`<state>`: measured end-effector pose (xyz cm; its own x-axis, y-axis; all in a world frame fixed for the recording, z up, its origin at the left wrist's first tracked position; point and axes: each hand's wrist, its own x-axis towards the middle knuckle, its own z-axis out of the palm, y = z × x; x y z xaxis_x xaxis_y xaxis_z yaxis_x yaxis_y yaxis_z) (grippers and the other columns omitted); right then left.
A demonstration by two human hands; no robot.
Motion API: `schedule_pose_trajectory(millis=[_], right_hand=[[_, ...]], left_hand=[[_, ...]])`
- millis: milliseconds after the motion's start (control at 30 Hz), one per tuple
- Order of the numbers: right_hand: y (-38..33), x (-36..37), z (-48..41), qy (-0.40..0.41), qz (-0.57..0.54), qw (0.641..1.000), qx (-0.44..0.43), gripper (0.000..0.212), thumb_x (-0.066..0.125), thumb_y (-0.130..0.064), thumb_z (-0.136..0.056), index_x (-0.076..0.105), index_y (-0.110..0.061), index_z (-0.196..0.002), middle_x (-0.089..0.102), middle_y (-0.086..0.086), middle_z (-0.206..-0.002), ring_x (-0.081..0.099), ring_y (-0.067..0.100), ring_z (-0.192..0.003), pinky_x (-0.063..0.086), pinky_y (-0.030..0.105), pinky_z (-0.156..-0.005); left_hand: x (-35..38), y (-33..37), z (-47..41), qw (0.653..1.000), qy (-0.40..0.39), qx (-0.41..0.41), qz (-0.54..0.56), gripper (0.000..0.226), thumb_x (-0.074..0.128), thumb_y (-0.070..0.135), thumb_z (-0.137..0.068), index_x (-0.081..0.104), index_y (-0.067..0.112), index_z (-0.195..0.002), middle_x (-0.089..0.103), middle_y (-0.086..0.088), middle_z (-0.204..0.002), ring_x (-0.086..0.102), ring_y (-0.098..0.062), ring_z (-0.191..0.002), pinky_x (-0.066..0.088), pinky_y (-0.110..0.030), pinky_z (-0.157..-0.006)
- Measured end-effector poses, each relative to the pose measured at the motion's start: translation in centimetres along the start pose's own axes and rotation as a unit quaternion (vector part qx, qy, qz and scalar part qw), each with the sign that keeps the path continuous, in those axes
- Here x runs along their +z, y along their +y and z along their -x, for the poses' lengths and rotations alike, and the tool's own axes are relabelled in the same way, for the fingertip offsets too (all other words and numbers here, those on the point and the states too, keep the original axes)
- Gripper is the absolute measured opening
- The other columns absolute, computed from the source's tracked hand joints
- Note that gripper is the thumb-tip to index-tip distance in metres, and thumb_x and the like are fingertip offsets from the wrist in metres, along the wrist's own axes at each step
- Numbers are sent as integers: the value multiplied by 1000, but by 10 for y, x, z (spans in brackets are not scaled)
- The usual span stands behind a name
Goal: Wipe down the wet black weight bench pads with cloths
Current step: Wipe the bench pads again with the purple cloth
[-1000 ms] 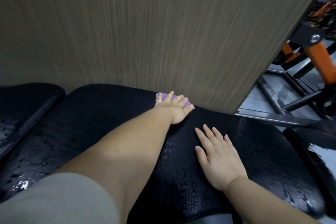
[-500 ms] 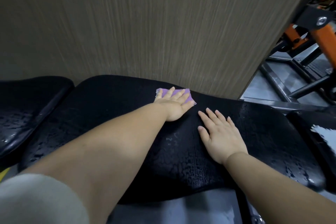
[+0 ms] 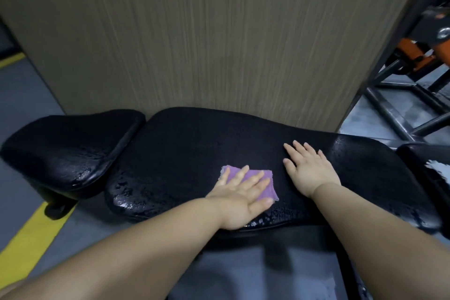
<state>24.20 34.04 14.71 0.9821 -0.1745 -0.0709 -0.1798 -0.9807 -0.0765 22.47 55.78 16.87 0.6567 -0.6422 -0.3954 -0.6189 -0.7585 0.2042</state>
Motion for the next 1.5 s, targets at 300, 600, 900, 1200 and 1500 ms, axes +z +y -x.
schedule_pose_trajectory(millis=[300,600,900,1200,1500], right_hand=[[-36,-9,17,-34,12,999,-32,55,21,-34,-102,12,-17,-154,1,-2,-162,0,19,-148,6,37,-120],[-58,0,23,-8,-11,996,-93,52,23,-32,-103,16,-20,-153,5,-4,-161,1,15,-148,4,33,-120],[-58,2,20,-17,-19,996,-87,54,22,-36,-103,12,-22,-154,4,-6,-161,-1,13,-148,0,33,-120],[-59,5,22,13,-41,996,-78,56,25,-43,-101,15,-27,-153,7,-10,-160,-1,9,-147,0,31,-120],[-61,2,12,-12,-36,996,-83,57,25,-39,-101,9,-28,-154,2,-9,-161,-4,11,-148,-4,33,-119]], left_hand=[[26,-2,52,1000,-2,-1,6,61,12,58,-100,-12,37,-153,-21,18,-158,-32,-10,-141,-21,-47,-115],[38,-7,70,1000,9,-8,11,60,12,57,-101,-12,37,-152,-22,19,-158,-34,-9,-140,-26,-43,-113],[15,-10,47,998,9,-52,39,58,10,56,-102,-8,38,-154,-18,21,-158,-28,-10,-143,-25,-41,-113],[-12,-34,-4,995,31,-77,46,59,9,57,-101,-4,36,-154,-16,20,-159,-25,-11,-145,-19,-43,-117],[-40,-57,-55,993,40,-94,53,59,8,57,-101,-4,35,-154,-14,18,-160,-22,-13,-146,-17,-46,-117]])
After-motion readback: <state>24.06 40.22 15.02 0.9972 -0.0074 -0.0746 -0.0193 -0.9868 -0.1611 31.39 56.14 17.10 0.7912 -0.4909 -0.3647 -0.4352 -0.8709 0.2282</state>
